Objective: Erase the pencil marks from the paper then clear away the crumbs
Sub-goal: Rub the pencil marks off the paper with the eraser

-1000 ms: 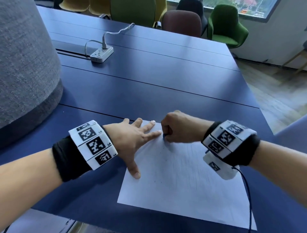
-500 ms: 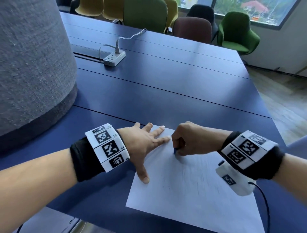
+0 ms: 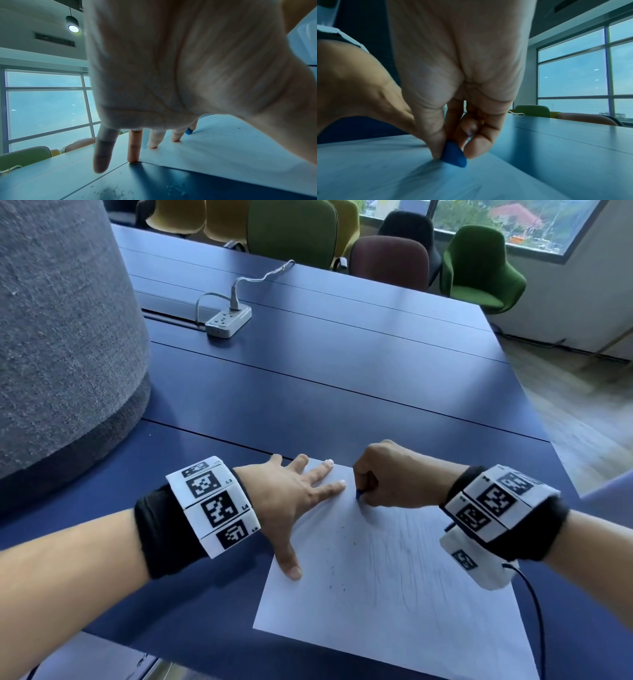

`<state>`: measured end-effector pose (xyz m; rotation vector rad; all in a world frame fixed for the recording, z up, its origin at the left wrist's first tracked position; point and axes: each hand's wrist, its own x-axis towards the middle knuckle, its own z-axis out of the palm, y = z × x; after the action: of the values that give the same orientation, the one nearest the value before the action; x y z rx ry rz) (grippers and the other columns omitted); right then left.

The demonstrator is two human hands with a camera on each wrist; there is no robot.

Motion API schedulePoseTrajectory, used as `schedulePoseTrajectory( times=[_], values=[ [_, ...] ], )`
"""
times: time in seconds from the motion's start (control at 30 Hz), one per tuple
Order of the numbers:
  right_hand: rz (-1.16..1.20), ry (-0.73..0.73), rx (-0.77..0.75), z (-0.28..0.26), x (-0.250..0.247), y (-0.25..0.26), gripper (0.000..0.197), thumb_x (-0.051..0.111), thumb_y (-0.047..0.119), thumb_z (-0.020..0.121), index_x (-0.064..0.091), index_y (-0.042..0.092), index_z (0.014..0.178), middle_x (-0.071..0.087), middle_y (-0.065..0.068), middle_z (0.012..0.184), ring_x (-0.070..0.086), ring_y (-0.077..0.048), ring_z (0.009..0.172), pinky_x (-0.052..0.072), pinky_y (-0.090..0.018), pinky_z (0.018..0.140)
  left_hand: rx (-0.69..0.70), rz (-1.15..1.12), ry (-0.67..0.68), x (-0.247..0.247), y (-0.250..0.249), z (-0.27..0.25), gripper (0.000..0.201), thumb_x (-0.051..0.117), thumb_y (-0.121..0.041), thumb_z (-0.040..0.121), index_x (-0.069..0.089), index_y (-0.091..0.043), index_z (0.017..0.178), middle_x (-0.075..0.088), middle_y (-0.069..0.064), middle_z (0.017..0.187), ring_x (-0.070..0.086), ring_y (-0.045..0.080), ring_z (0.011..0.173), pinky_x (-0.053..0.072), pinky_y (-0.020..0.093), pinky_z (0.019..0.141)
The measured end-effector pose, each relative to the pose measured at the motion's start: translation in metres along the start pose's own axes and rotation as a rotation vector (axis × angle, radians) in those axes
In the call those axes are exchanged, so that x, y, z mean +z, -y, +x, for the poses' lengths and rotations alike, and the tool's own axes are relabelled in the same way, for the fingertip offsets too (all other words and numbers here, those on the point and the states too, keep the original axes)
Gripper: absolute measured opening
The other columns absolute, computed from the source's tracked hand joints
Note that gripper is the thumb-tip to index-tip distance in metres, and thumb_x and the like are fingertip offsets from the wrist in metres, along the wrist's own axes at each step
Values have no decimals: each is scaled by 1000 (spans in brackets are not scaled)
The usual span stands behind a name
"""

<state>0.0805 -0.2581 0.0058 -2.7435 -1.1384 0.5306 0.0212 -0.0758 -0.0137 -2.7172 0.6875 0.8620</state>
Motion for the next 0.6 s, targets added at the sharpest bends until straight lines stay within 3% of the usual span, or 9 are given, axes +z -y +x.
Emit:
schedulePoseTrajectory(
  times=[0.1, 0.23, 0.3, 0.43, 0.5, 0.6],
  values=[
    [14, 93, -31, -8, 2, 6, 3, 69, 15, 76, 70, 12, 76, 58, 11, 61, 53, 0, 51, 46, -16, 54, 1, -2, 5, -2, -1, -1, 139, 76, -74, 59, -19, -35, 152, -23, -1, 162, -3, 28, 147, 11, 52, 117],
    [0, -39, 23, 2, -3, -8, 5, 67, 12, 76, 69, 8, 77, 62, 5, 66, 51, -5, 57, 54, -31, 65, -2, 17, 7, -1, -2, -2, 139, 75, -75, 59, -19, -34, 152, -23, -2, 162, -2, 29, 146, 14, 51, 116],
    [18, -40, 18, -2, 0, -8, 4, 66, 11, 76, 69, 8, 76, 61, 7, 64, 52, -5, 56, 53, -30, 63, -3, 19, 5, -1, -2, -1, 139, 75, -75, 59, -19, -35, 152, -23, -2, 162, -2, 28, 146, 14, 51, 116],
    [30, 122, -52, -13, 4, 5, 4, 71, 16, 77, 71, 12, 78, 62, 10, 65, 56, -5, 58, 50, -20, 60, -8, 6, 18, -2, -2, 0, 139, 76, -73, 59, -20, -35, 152, -26, -2, 161, -5, 29, 147, 11, 51, 117],
    [6, 70, -24, -5, 0, 0, 5, 69, 15, 77, 70, 11, 77, 60, 10, 64, 54, -4, 57, 47, -19, 58, -7, 12, 13, -2, -1, 1, 140, 76, -74, 58, -20, -35, 152, -25, -2, 161, -3, 28, 147, 13, 50, 116],
    [-7, -31, 13, -2, 0, -2, 5, 65, 12, 77, 67, 7, 75, 64, -1, 71, 57, -17, 64, 51, -29, 62, -10, 17, 12, -1, -1, 1, 140, 76, -75, 58, -19, -35, 153, -24, -2, 162, -2, 28, 147, 14, 51, 115]
  ],
)
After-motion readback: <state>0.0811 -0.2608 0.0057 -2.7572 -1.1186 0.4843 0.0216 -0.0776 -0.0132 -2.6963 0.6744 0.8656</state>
